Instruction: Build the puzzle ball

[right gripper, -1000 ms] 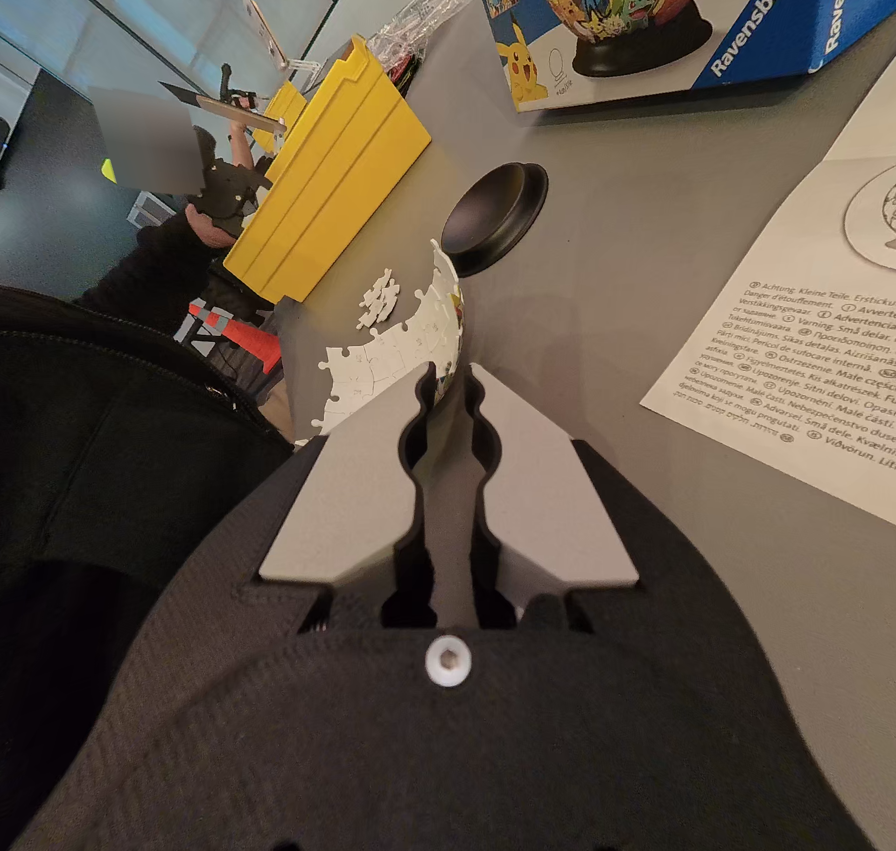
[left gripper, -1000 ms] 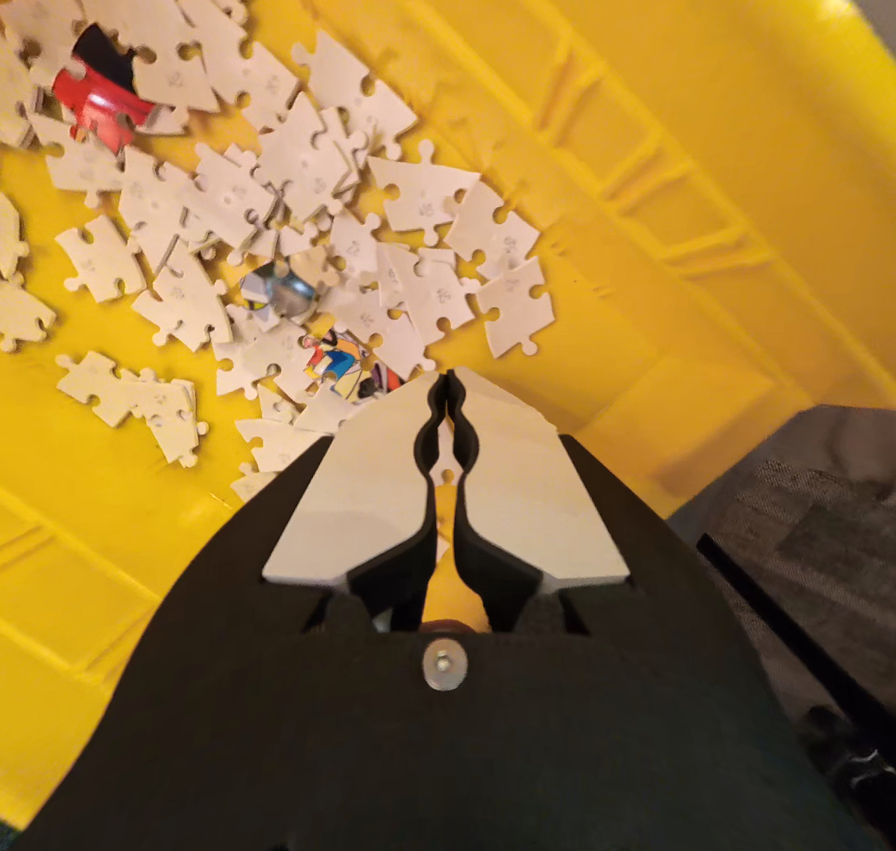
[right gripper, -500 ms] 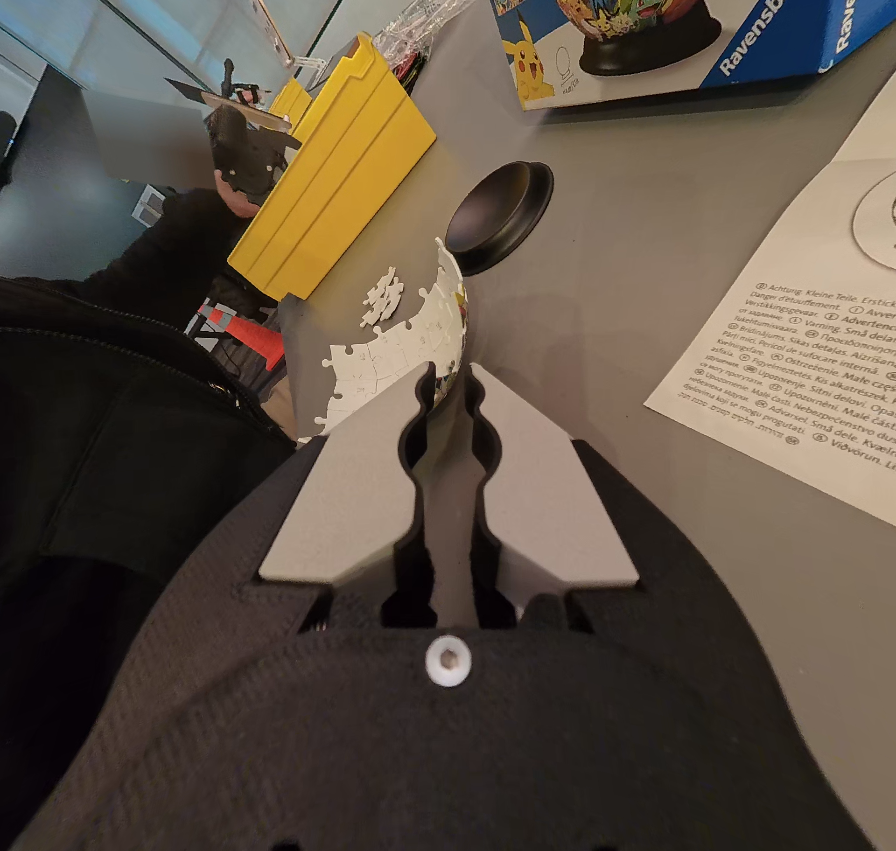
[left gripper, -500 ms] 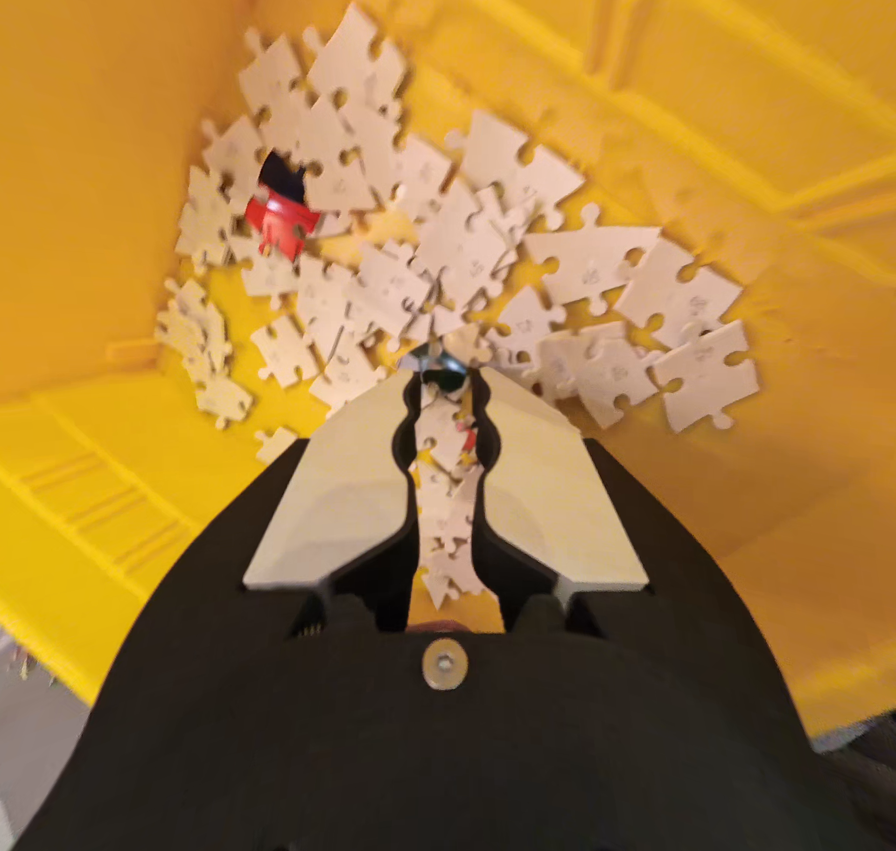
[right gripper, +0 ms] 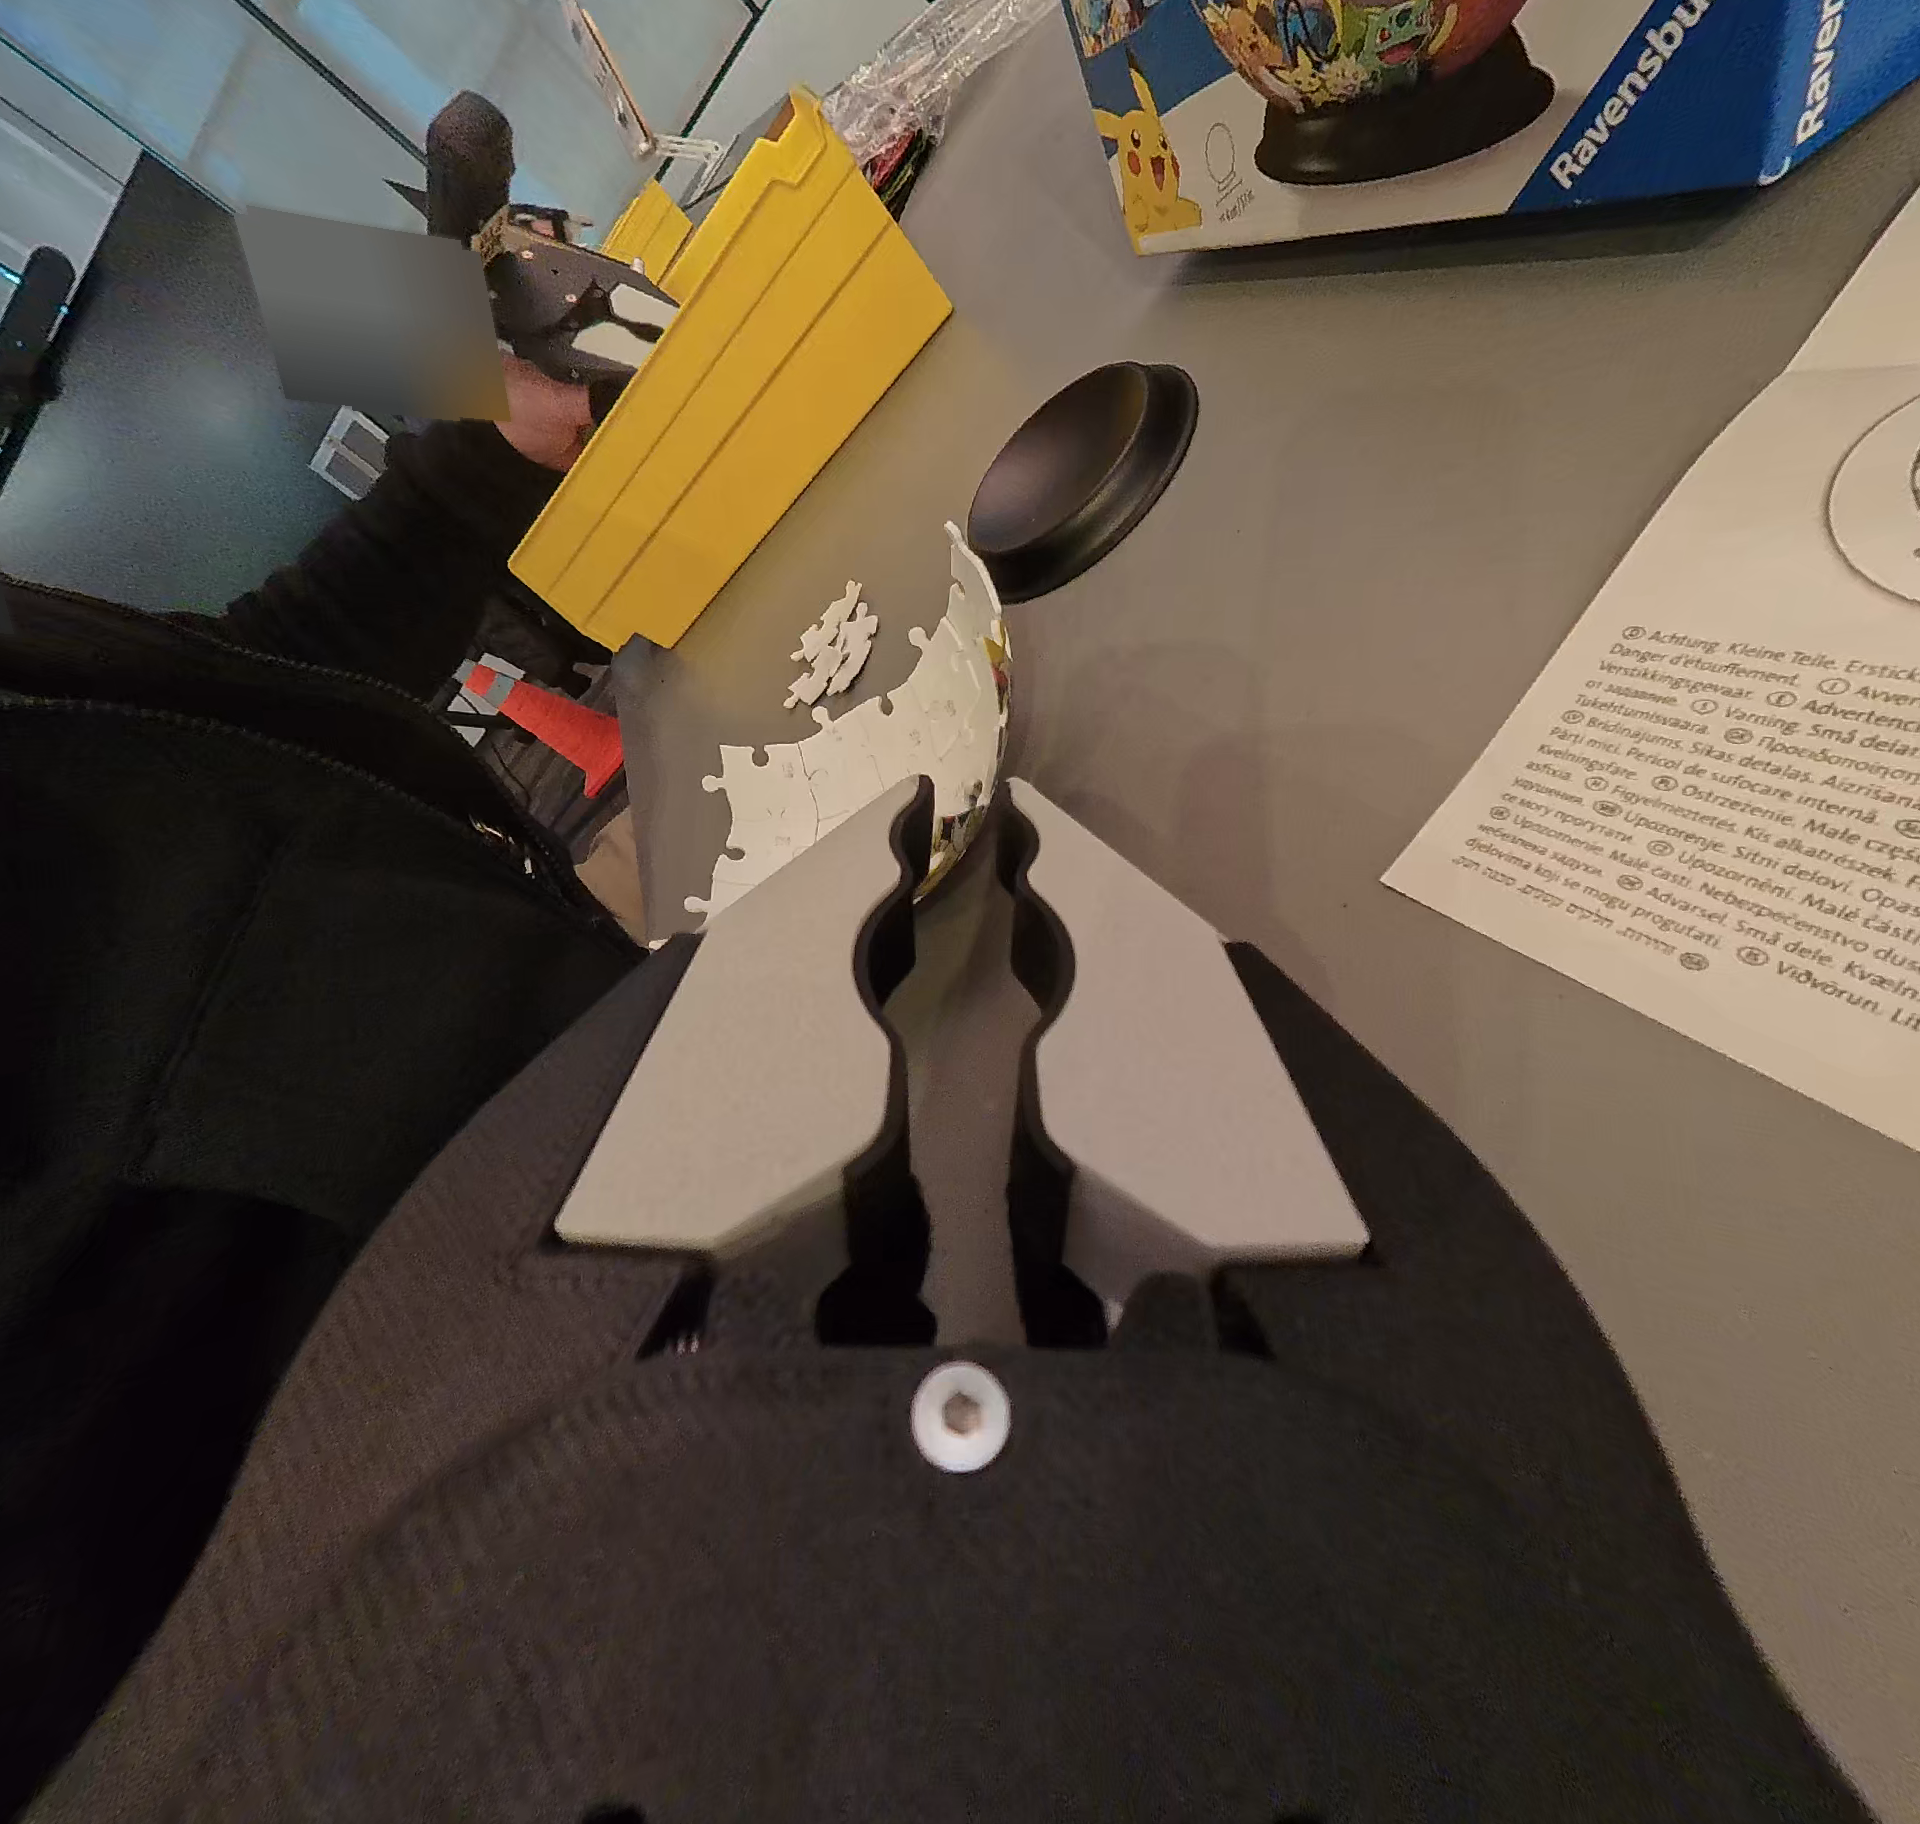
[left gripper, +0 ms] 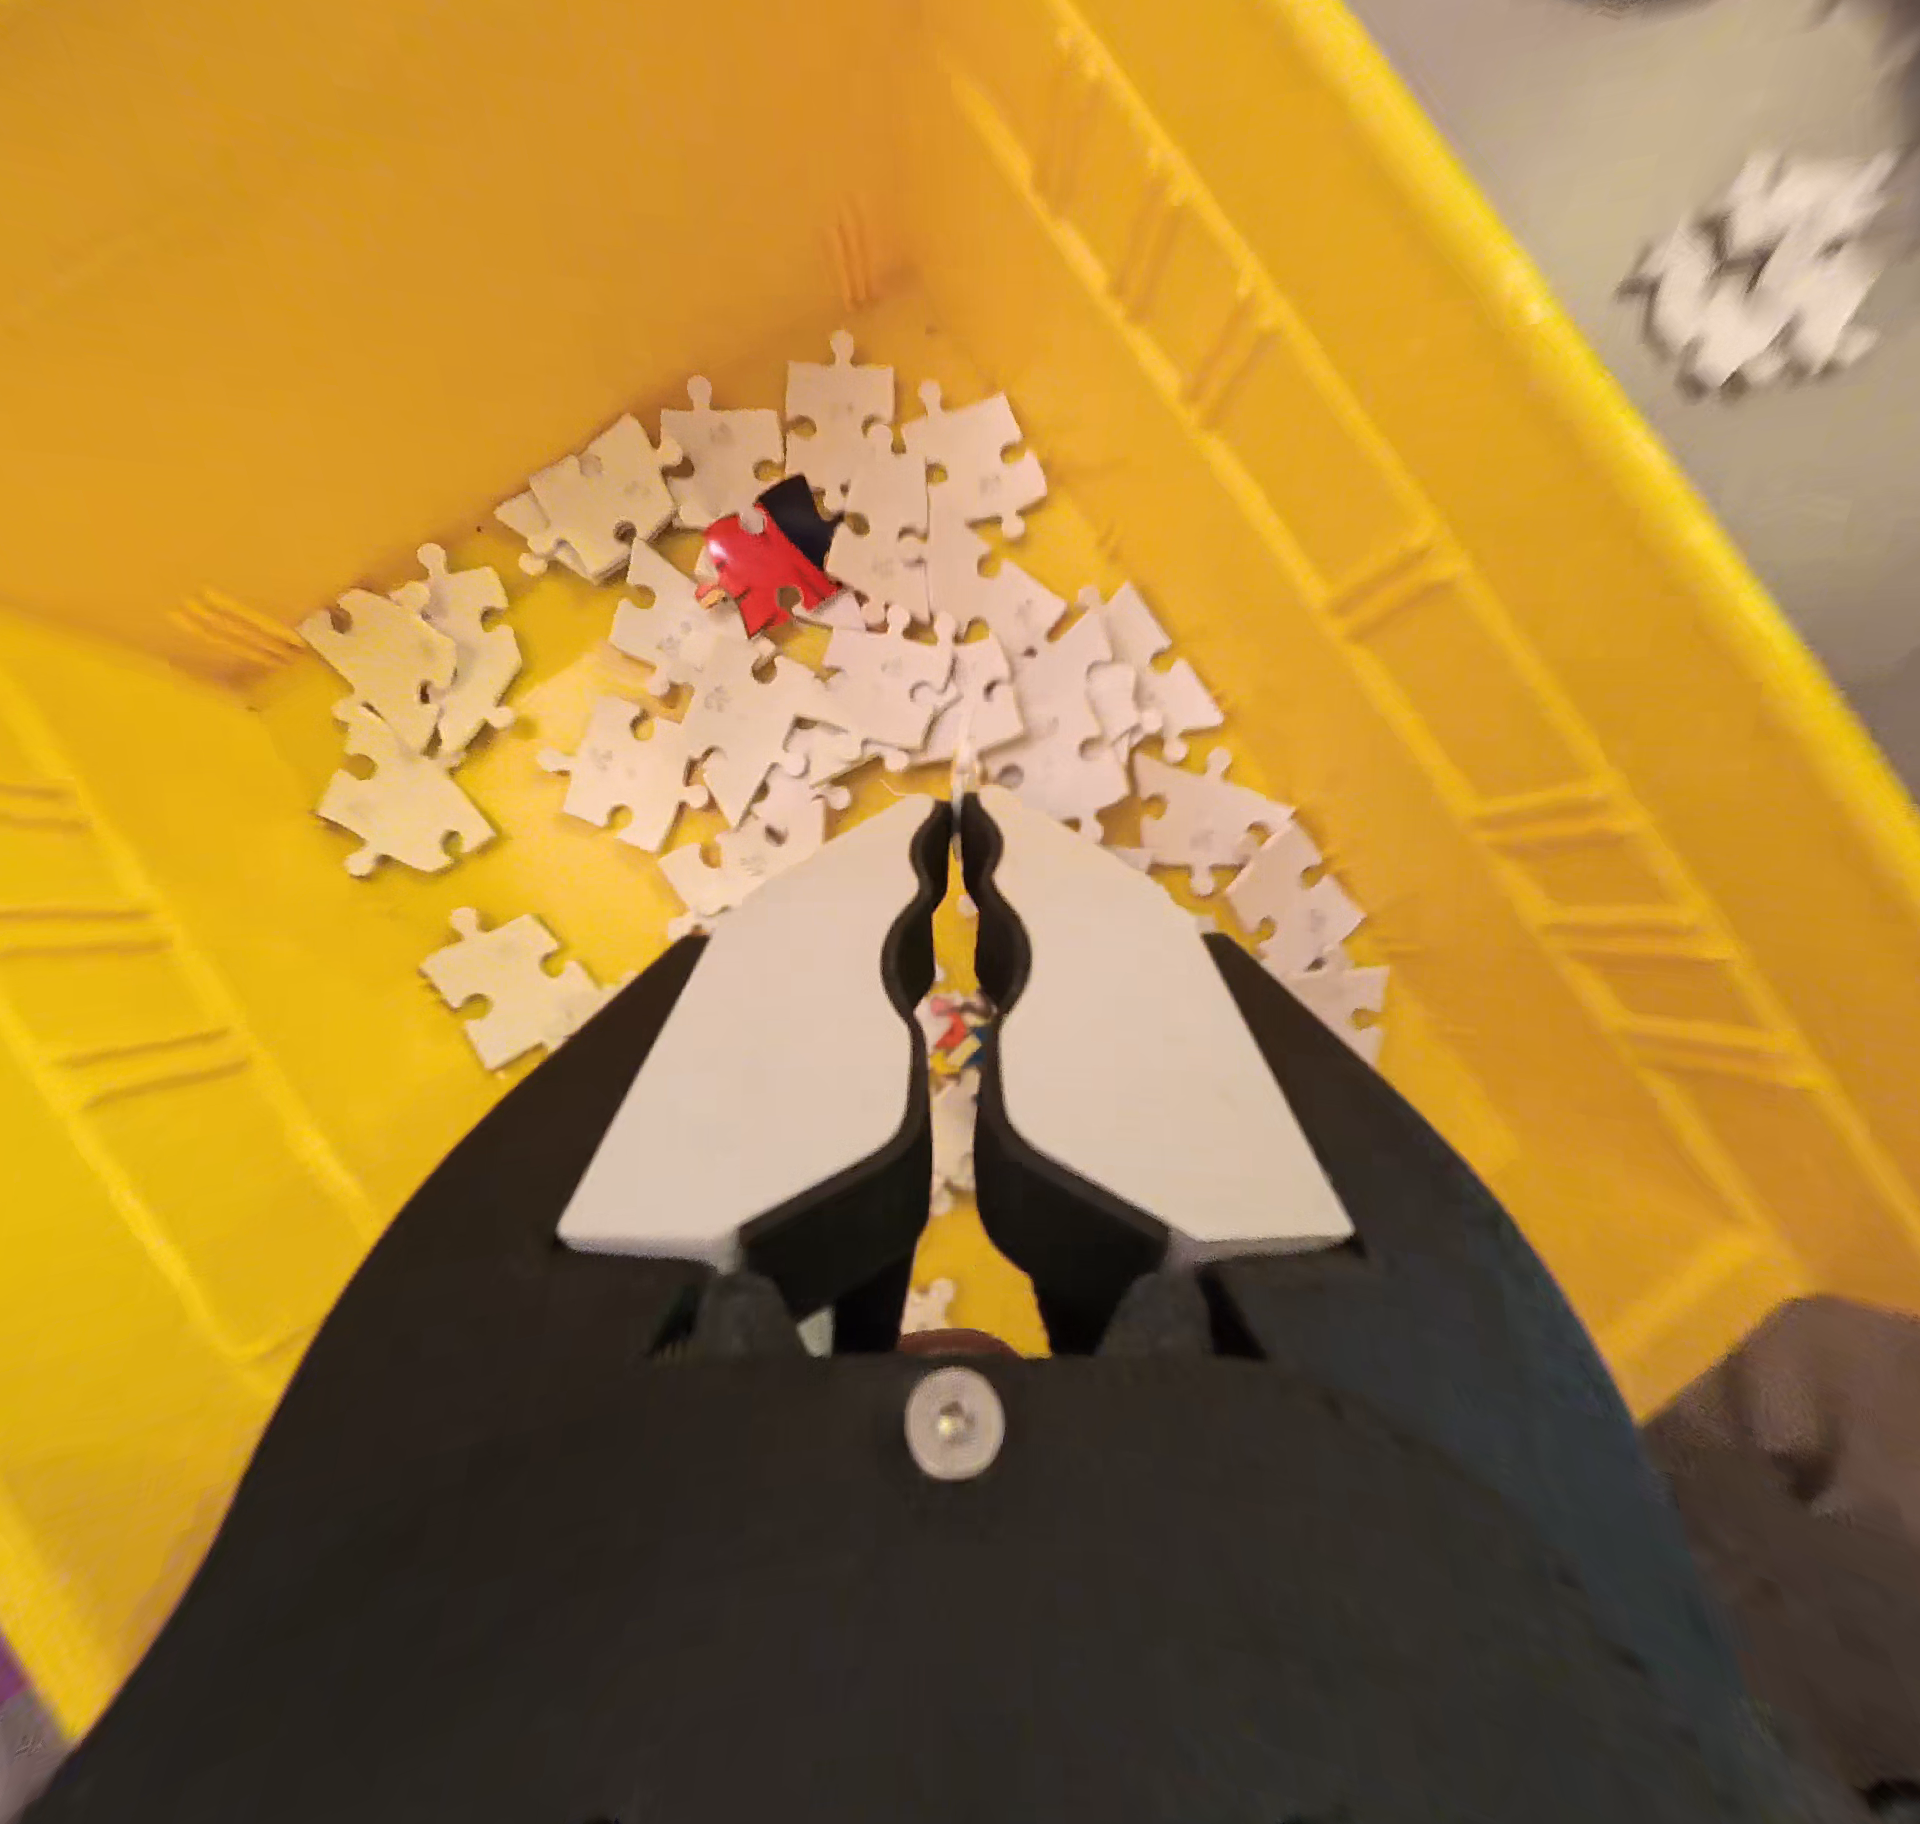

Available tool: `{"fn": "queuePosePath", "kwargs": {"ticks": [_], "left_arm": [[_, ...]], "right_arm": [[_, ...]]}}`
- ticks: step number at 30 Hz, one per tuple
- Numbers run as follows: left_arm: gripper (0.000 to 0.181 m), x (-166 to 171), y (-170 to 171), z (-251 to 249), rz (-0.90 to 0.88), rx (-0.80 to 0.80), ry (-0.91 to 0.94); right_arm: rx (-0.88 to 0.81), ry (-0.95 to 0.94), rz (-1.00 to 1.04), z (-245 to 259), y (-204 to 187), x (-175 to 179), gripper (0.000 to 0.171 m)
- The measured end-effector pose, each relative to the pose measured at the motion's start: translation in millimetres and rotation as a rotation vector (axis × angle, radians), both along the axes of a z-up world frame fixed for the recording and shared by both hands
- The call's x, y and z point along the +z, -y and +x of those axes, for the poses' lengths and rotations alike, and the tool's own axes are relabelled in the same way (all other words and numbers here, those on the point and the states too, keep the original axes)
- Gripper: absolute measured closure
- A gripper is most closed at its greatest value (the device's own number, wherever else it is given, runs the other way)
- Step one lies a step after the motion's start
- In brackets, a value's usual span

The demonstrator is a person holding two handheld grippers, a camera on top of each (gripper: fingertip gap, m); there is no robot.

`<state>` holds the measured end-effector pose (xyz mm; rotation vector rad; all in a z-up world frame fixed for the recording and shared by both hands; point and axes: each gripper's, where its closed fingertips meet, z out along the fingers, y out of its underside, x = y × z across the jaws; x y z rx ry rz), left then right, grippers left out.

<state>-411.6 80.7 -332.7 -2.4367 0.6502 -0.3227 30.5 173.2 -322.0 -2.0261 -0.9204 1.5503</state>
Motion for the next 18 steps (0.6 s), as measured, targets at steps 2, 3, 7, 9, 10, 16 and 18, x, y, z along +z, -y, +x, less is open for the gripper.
{"fn": "queuePosePath", "kwargs": {"ticks": [2, 3, 7, 9, 10, 16, 18], "left_arm": [[0.179, 5, 0, 4, -0.029, 0.049, 0.143], [0.179, 6, 0, 6, -0.048, 0.065, 0.204], [0.179, 3, -3, -3, -0.075, 0.134, 0.242], [0.179, -2, 2, -2, -0.131, 0.139, 0.261], [0.179, -5, 3, -2, -0.145, 0.142, 0.254], [0.160, -16, 15, -15, -0.208, 0.150, 0.020], [0.157, -1, 19, -19, -0.197, 0.179, 0.003]], "right_arm": [[0.002, -0.003, 0.001, 0, 0, 1, 0.161], [0.002, -0.005, 0.001, 0, 0, 1, 0.161], [0.005, -0.010, -0.001, 0, 0, 2, 0.161], [0.005, -0.014, -0.002, 0, 1, 2, 0.161], [0.006, -0.016, -0.003, 1, 1, 2, 0.161], [0.010, -0.019, -0.005, 1, 1, 3, 0.161], [0.009, -0.021, -0.005, 1, 1, 3, 0.161]]}}
